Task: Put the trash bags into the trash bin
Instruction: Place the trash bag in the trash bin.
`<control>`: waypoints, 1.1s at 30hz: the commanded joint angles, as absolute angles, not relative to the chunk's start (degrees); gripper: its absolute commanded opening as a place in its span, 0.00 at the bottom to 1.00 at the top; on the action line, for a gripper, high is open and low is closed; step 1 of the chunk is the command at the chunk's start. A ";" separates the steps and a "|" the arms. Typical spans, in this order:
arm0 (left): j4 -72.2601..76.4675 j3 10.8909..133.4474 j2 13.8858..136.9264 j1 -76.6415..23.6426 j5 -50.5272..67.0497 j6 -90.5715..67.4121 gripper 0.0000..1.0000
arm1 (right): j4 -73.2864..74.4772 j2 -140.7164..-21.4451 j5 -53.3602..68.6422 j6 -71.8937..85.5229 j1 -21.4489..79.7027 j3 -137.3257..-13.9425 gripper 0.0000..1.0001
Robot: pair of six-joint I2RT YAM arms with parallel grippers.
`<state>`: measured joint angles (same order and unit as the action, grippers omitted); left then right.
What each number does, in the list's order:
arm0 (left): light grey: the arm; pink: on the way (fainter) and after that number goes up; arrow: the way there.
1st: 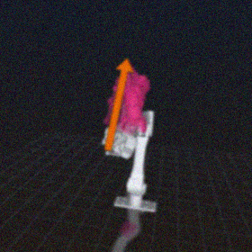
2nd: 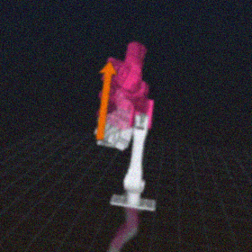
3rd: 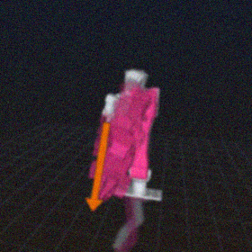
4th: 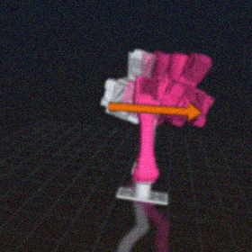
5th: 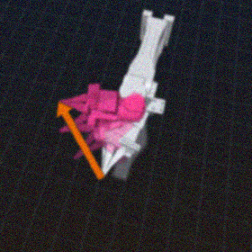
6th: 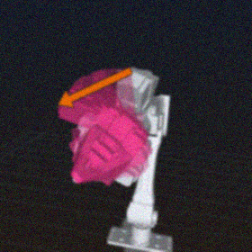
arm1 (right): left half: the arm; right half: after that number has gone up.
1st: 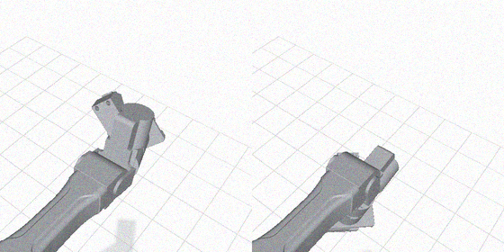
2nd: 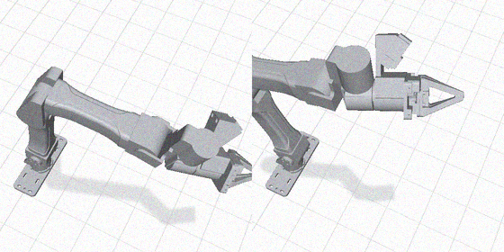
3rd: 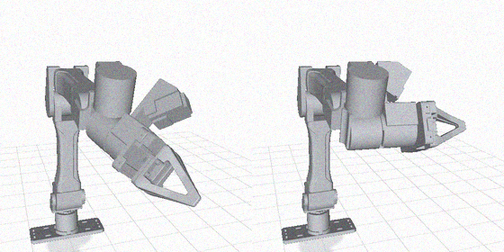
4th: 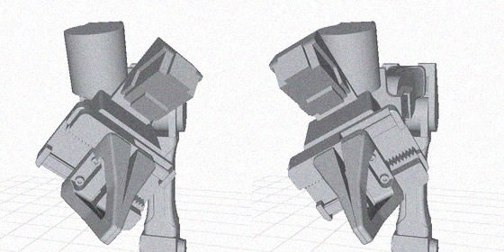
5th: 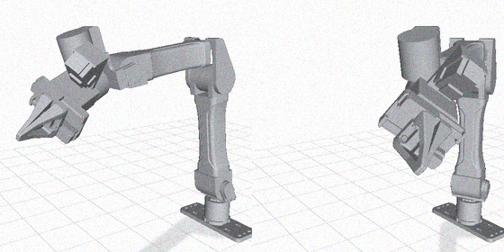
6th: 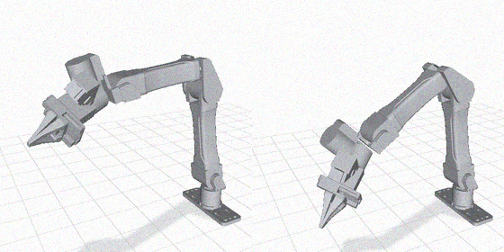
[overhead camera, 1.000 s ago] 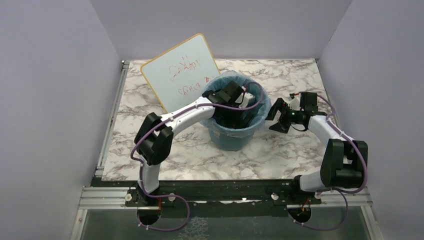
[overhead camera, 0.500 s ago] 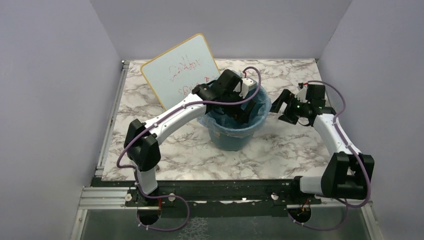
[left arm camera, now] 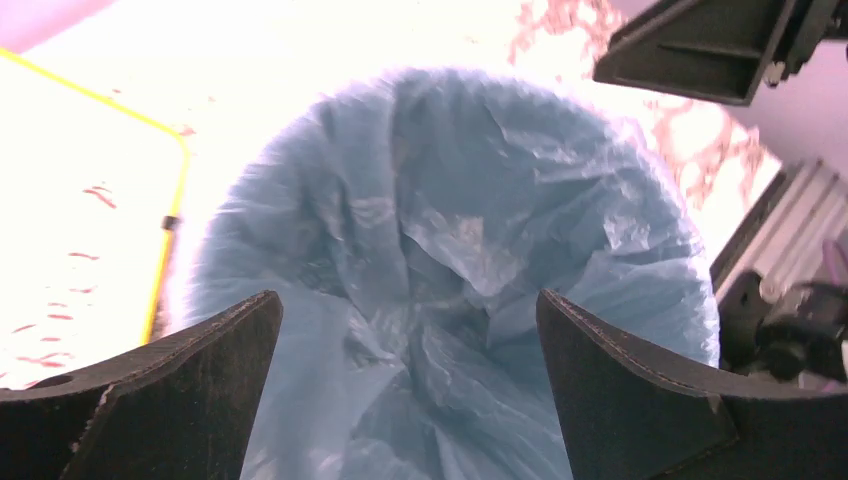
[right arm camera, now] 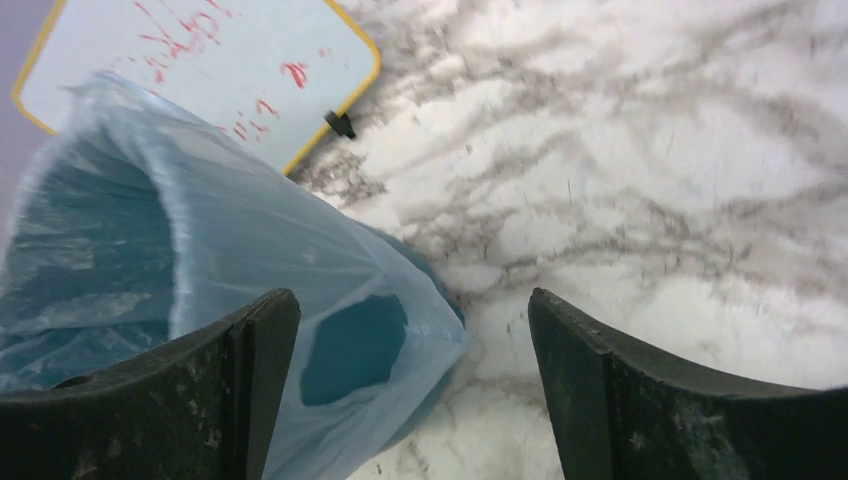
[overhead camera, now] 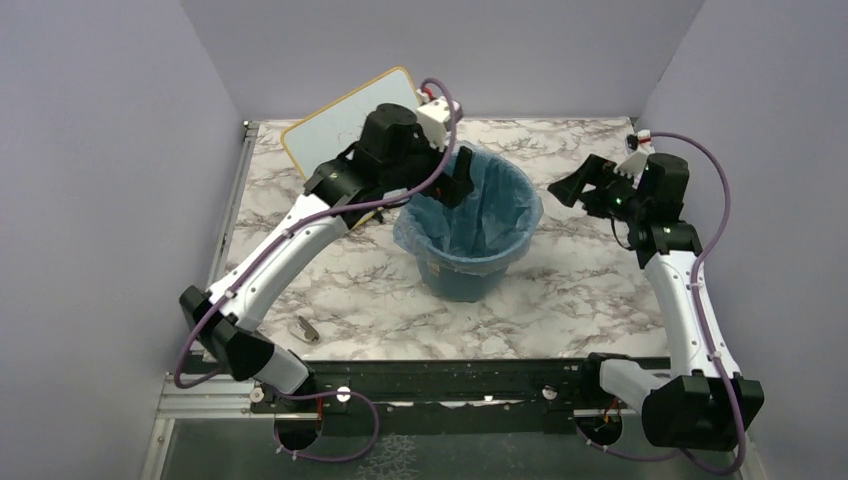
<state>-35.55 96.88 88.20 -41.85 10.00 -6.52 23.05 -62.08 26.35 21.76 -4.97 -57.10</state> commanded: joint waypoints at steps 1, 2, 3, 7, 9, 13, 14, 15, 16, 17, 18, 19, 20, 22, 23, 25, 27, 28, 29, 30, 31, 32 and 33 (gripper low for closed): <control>-30.06 94.21 81.28 -37.03 5.68 -10.44 0.99 | 12.90 -63.10 31.19 19.30 -4.92 -62.04 0.86; -30.07 93.39 80.49 -35.61 5.07 -11.07 0.99 | 12.47 -64.54 32.46 19.60 -4.86 -63.90 0.83; -30.36 92.57 79.82 -33.67 4.13 -11.68 0.99 | 12.49 -66.24 34.06 19.93 -4.90 -66.04 0.81; -33.58 88.93 78.48 -27.55 5.02 -14.37 0.99 | 12.29 -75.00 45.64 22.54 -4.29 -75.70 0.79; -34.09 86.56 77.74 -25.61 7.63 -15.47 0.99 | 12.86 -79.25 48.75 21.80 -2.20 -80.02 0.79; -34.01 82.61 77.12 -24.61 13.89 -16.64 0.99 | 19.80 -87.89 43.66 17.32 4.88 -91.78 0.73; -34.01 82.01 77.08 -24.61 14.96 -16.92 0.99 | 22.53 -90.58 42.71 15.66 6.43 -95.45 0.68; -33.91 81.56 77.16 -24.61 16.28 -16.98 0.99 | 24.90 -93.84 40.24 14.82 7.71 -99.26 0.63; -33.85 81.22 77.20 -24.55 17.32 -16.90 0.99 | 26.74 -96.02 37.51 14.39 8.64 -102.41 0.59; -33.84 81.01 77.29 -24.60 18.07 -16.80 0.99 | 27.57 -98.06 37.12 13.56 9.29 -104.84 0.58; -33.84 80.81 77.43 -24.54 18.38 -16.71 0.99 | 28.17 -99.94 37.52 13.10 9.83 -107.15 0.58; -33.84 80.66 77.52 -24.54 18.59 -16.58 0.99 | 29.61 -102.27 38.19 12.66 10.62 -109.68 0.58; -33.84 80.60 77.70 -24.53 18.81 -16.42 0.99 | 32.13 -104.87 39.41 11.32 11.38 -113.58 0.58; -33.84 80.51 78.04 -24.52 19.12 -16.11 0.99 | 38.58 -109.95 39.65 8.77 13.31 -121.47 0.57; -33.84 80.39 78.19 -24.52 19.31 -16.04 0.99 | 40.95 -111.80 40.08 7.22 14.28 -124.51 0.57; -33.84 80.18 78.46 -24.52 19.76 -15.91 0.99 | 44.92 -114.92 40.30 4.38 16.43 -128.94 0.57; -33.84 79.92 78.57 -24.53 20.11 -15.82 0.99 | 46.35 -116.25 40.82 2.72 17.71 -130.32 0.57; -33.84 79.83 78.57 -24.52 20.18 -15.82 0.99 | 46.06 -116.35 40.98 2.81 17.98 -129.76 0.57; -33.84 79.76 78.60 -24.52 20.28 -15.82 0.99 | 45.77 -116.43 41.18 2.81 18.19 -129.10 0.57; -33.84 79.72 78.58 -24.52 20.42 -15.74 0.99 | 45.70 -116.65 41.17 2.59 18.20 -128.54 0.57; -33.84 79.70 78.68 -24.52 20.57 -15.73 0.99 | 46.14 -117.01 41.06 2.38 18.33 -128.39 0.57; -33.84 79.64 78.66 -24.52 20.71 -15.66 0.99 | 46.86 -117.50 41.09 1.93 18.36 -128.59 0.57; -33.84 79.63 78.82 -24.52 20.89 -15.57 0.99 | 47.48 -118.04 40.81 1.40 18.45 -128.73 0.57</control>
